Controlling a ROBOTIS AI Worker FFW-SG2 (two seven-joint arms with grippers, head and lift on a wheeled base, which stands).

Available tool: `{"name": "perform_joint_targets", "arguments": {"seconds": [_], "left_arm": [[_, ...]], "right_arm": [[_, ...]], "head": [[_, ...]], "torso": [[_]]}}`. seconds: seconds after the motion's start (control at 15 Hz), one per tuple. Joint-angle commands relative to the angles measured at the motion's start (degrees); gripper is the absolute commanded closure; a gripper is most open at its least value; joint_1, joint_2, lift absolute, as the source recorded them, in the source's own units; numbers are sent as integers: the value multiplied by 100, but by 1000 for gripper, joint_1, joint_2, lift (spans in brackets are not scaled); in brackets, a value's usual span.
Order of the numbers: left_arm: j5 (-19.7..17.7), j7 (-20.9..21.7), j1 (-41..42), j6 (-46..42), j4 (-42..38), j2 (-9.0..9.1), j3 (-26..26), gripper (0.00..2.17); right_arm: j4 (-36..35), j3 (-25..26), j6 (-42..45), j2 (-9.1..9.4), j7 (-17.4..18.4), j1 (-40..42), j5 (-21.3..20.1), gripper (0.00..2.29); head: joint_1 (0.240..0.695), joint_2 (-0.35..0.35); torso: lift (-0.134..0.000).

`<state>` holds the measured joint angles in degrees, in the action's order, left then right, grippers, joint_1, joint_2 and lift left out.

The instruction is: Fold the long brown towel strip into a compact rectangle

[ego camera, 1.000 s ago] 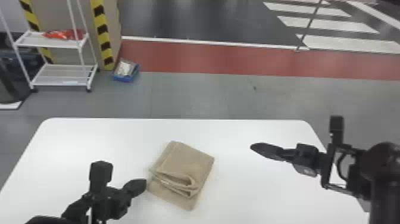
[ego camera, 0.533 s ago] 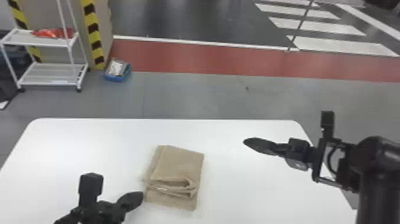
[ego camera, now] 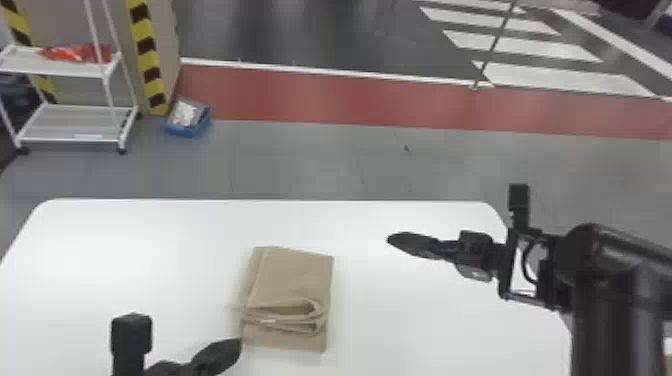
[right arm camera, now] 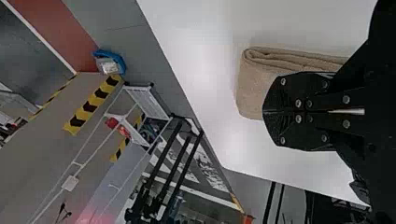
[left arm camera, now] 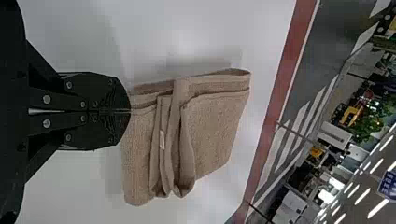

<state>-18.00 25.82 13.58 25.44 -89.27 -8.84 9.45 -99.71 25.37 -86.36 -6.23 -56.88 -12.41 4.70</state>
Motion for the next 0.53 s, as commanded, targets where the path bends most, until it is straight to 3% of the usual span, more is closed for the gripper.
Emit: {"name": "perform_joint_targets", "arguments": {"seconds": [0.0, 0.07, 0.33, 0.47], "left_arm": [[-125, 19, 171, -69, -223, 14, -13, 1382], [-99, -51, 171, -245, -267, 22, -13, 1382], [587, -684, -224, -561, 137, 40, 251, 1382], [719, -798, -330, -790, 436, 66, 339, 1382]], "right_arm": [[31, -111, 202, -9, -122, 28, -31, 542], [22, -120, 202, -9, -174, 63, -40, 191], [-75, -24, 167, -9, -210, 213, -40, 184], [-101, -6, 150, -18, -236, 248, -4, 184]], "head": [[695, -210], [695, -210], [695, -194], [695, -188]], "torso": [[0], [0], [0], [0]]}}
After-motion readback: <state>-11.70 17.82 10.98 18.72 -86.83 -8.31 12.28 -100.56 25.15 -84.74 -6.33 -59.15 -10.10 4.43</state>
